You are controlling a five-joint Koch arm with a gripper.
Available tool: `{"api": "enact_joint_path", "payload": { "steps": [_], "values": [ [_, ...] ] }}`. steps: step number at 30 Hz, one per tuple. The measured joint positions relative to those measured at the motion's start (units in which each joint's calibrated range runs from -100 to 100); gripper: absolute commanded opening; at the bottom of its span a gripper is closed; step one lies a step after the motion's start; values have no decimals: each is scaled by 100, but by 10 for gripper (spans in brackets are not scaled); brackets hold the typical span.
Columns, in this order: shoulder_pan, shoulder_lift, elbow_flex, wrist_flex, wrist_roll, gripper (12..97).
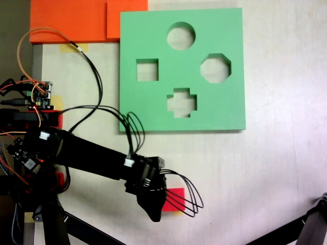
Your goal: Put the square block into the corresponding hole
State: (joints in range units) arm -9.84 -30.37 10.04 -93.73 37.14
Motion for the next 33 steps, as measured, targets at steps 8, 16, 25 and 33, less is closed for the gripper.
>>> {"api": "enact_joint_path", "payload": {
  "steps": [8,16,25,33],
  "values": [
    [-34,2066,774,0,-186,812],
    [-88,2927,931,0,-244,804],
    [-215,3475,1068,0,-352,580],
    [-293,3420,1107,-29,-366,385]
  ]
}}
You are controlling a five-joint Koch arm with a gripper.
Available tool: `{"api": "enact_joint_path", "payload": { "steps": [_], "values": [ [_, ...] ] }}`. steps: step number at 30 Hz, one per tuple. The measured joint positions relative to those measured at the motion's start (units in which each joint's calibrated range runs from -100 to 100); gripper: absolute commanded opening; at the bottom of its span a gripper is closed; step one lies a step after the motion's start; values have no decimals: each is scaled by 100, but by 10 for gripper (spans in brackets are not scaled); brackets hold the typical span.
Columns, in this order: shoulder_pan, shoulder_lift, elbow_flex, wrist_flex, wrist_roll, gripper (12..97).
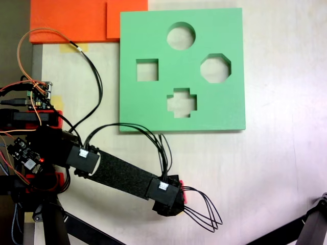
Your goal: Put the square block into the corresponding hole
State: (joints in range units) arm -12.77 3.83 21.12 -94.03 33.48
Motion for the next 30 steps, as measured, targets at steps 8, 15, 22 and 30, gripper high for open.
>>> {"api": "enact_joint_path", "payload": {
  "steps": [8,15,22,30],
  "values": [
    [-24,-465,-225,-39,5,290],
    [-49,-1819,-451,-176,239,289],
    [269,-4131,-578,-294,615,289],
    [1978,-6211,-1274,-421,2354,290]
  ]
}}
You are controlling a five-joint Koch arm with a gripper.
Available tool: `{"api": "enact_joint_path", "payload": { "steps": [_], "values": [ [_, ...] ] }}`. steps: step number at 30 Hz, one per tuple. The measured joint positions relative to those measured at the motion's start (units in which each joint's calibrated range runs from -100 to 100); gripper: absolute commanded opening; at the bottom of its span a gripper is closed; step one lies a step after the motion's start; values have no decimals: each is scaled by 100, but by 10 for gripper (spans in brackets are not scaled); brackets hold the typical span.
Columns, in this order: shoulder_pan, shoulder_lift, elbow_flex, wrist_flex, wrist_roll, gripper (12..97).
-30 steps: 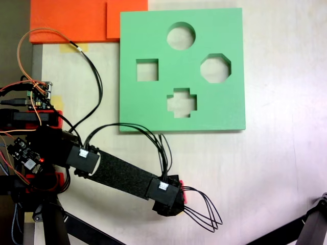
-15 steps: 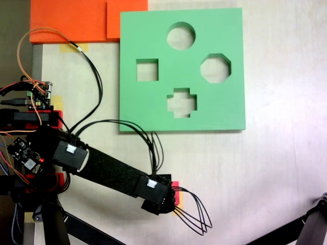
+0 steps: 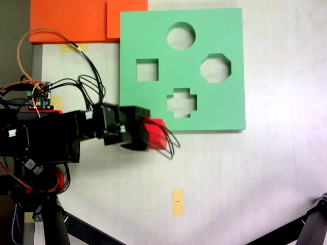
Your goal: Put the square block into the corresponding hole
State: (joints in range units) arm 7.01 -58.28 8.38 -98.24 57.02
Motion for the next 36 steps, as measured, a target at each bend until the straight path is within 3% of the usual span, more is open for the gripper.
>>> {"api": "enact_joint_path", "payload": {
  "steps": [3,8,24,36],
  "values": [
    [659,192,-10,0,708,290],
    [1226,1231,176,0,1260,289],
    [1856,4227,2156,-10,1597,290],
    [1954,4802,2411,-10,1651,290]
  ]
}}
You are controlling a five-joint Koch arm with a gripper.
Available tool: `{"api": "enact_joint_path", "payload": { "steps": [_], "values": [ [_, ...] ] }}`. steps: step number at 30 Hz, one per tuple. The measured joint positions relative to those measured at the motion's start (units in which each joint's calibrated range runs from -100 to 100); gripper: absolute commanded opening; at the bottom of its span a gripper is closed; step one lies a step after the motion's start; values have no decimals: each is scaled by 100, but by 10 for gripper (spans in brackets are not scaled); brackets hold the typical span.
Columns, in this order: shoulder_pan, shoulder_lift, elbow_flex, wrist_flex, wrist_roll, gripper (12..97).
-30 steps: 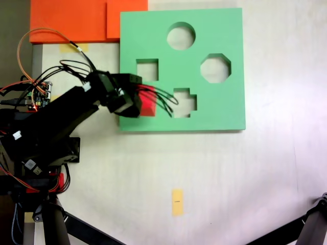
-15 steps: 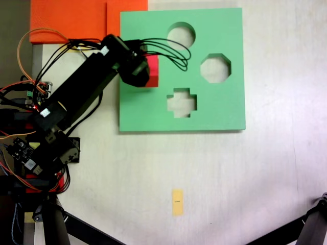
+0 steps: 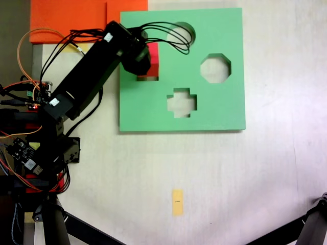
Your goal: Put the square block into the corresponding hole
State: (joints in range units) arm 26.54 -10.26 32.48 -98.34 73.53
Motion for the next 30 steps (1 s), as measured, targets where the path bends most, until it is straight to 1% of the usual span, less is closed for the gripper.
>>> {"api": "enact_joint_path", "payload": {
  "steps": [26,27,28,29,30],
  "values": [
    [0,1491,118,0,10,295],
    [0,1532,127,0,15,309],
    [0,1546,127,0,15,348],
    [0,1560,127,0,20,423],
    [5,1573,127,0,15,539]
  ]
}}
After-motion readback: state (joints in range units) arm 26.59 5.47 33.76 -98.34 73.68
